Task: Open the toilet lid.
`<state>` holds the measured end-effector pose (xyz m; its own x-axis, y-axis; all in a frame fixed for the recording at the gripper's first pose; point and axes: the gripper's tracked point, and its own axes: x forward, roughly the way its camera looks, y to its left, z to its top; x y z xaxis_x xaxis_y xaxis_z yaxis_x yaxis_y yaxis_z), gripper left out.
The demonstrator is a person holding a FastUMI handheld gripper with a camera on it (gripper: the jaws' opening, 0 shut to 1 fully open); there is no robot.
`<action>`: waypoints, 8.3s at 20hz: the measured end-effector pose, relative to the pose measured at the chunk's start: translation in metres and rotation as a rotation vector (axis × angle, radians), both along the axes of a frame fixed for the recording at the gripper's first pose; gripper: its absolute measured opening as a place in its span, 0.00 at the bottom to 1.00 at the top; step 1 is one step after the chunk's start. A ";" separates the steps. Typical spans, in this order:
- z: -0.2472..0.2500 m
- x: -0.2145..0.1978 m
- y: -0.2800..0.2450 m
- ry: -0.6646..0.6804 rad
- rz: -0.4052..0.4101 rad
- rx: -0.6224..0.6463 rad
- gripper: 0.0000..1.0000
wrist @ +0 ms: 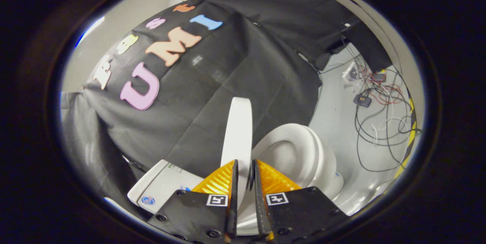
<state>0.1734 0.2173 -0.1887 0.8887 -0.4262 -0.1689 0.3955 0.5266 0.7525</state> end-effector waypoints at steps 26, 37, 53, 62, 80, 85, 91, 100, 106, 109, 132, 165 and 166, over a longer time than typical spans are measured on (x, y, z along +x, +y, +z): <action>0.083 0.024 0.041 0.193 0.235 -0.366 0.22; 0.107 0.039 0.066 0.279 0.189 -0.325 0.22; 0.148 0.081 0.152 0.424 0.262 -0.466 0.22; 0.161 0.110 0.209 0.350 0.305 -0.534 0.22; 0.155 0.146 0.288 0.261 0.499 -0.696 0.29; 0.165 0.137 0.292 0.234 0.523 -0.751 0.36; 0.228 0.108 0.307 0.039 0.552 -0.827 0.50; 0.306 0.082 0.213 0.008 0.381 -0.892 0.54; 0.350 0.049 0.119 -0.051 0.214 -0.870 0.56; 0.364 0.027 0.078 -0.065 0.165 -0.905 0.57; 0.323 -0.085 -0.108 -0.103 0.197 -1.071 0.83; 0.167 -0.102 -0.237 0.152 0.470 -0.797 0.81; 0.169 -0.104 -0.240 0.154 0.458 -0.801 0.81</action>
